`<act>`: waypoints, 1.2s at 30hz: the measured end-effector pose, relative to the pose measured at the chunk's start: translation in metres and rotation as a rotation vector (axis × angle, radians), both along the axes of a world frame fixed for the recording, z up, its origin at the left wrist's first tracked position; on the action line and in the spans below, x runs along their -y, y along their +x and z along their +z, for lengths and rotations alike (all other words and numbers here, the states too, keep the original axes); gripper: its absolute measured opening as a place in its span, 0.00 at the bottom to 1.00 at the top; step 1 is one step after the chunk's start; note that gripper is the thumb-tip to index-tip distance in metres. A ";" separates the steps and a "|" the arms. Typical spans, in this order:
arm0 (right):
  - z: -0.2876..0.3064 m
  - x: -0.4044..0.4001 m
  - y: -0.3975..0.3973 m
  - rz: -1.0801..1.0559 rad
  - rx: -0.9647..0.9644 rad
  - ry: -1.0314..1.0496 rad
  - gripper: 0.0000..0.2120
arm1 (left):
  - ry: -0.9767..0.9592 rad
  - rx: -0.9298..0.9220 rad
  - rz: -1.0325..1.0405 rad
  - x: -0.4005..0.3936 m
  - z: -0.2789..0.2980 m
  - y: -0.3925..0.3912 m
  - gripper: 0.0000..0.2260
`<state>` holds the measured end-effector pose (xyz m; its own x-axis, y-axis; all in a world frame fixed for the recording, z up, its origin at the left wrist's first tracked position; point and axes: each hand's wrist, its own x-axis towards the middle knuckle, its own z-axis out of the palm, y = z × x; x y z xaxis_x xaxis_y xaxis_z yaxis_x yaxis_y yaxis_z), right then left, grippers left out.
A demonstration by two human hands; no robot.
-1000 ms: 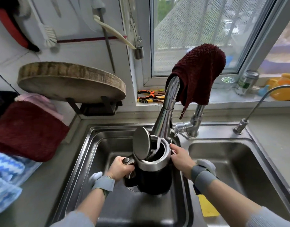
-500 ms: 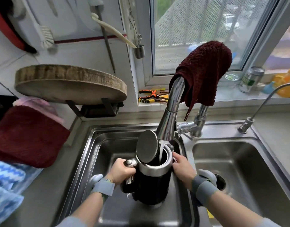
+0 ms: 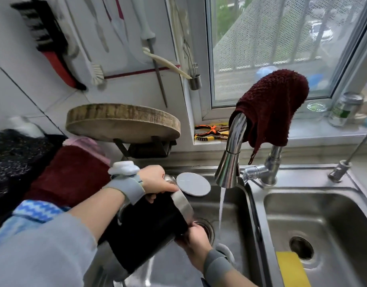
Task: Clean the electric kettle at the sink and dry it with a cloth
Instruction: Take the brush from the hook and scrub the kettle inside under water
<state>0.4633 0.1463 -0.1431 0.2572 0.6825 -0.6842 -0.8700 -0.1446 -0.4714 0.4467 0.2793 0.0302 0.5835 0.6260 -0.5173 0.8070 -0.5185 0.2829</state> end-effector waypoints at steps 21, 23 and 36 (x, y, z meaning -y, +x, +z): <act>0.033 -0.005 -0.047 -0.115 -0.276 -0.036 0.15 | 0.263 -0.490 -0.324 0.011 -0.008 0.061 0.18; 0.033 -0.005 -0.048 -0.118 -0.287 -0.021 0.15 | 0.263 -0.487 -0.314 0.012 -0.010 0.063 0.18; 0.020 0.013 -0.026 -0.050 -0.167 -0.050 0.15 | 0.168 -0.350 -0.152 0.013 -0.001 0.046 0.18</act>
<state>0.4371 0.1333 -0.1227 0.1702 0.6358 -0.7528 -0.9421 -0.1189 -0.3134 0.4932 0.2665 0.0293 0.4833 0.6387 -0.5988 0.7499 -0.6550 -0.0934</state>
